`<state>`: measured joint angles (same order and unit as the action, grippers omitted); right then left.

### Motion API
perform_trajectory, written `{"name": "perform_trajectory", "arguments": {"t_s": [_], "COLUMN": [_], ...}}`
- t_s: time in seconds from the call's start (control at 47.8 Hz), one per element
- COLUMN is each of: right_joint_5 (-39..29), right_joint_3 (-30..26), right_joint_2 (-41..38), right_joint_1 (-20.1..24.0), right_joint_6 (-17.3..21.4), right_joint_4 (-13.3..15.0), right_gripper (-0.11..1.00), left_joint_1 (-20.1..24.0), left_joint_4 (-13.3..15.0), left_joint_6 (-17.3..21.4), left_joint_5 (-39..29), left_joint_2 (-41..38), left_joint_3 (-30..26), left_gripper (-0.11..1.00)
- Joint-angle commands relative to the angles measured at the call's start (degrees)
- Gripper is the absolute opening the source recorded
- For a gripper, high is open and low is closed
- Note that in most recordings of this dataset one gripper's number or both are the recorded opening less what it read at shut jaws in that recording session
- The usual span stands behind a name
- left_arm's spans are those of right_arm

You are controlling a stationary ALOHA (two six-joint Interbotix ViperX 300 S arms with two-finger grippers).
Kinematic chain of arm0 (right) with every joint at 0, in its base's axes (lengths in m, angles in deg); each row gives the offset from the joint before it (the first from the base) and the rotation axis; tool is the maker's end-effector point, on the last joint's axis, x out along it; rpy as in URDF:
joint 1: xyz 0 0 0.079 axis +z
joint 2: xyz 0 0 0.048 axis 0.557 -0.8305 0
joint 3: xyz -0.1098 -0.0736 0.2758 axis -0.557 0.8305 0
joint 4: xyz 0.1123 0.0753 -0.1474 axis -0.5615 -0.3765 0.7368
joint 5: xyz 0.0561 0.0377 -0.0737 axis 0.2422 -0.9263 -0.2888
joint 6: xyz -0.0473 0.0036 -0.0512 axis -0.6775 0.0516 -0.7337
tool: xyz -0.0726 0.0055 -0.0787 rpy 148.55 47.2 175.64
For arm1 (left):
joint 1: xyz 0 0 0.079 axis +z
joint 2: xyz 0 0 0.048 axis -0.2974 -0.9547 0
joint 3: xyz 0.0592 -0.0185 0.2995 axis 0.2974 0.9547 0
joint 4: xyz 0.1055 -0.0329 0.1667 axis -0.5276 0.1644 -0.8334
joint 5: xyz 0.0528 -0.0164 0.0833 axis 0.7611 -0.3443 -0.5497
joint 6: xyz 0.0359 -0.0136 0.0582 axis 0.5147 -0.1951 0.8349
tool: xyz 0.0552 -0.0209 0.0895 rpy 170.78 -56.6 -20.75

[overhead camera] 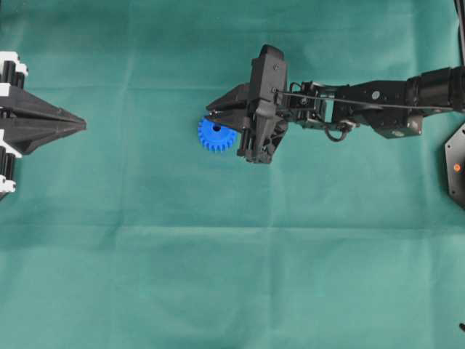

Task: Insert the shaft placed at a random location into the center hole of the small gear at another random location.
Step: 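Align the held shaft above the blue gear's center hole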

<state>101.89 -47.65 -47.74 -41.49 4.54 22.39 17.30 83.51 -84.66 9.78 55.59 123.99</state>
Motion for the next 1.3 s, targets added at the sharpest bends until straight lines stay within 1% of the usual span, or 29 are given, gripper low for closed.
{"name": "perform_trajectory", "arguments": {"t_s": [0.0, 0.314, 0.711, 1.276], "right_joint_5": [0.5, 0.5, 0.2, 0.4], "right_joint_3": [-1.1, -1.1, -0.7, -0.1], "right_joint_2": [0.5, 1.0, 5.5, 4.8], "right_joint_1": [0.2, 0.2, 0.3, 0.8], "right_joint_6": [-0.2, -0.2, -0.3, -0.4], "right_joint_4": [-0.3, -0.4, -0.2, -0.2], "right_gripper": [0.13, 0.13, 0.13, 0.13], "left_joint_1": [0.2, 0.2, 0.2, 0.2], "left_joint_4": [-0.2, -0.2, -0.2, -0.2], "left_joint_6": [-0.1, -0.1, -0.1, -0.1], "left_joint_5": [0.2, -0.1, -0.4, -0.6], "left_joint_2": [-0.4, -0.4, -0.3, -0.2], "left_joint_3": [-1.1, -1.1, -1.1, -1.1], "left_gripper": [0.0, 0.0, 0.0, 0.0]}}
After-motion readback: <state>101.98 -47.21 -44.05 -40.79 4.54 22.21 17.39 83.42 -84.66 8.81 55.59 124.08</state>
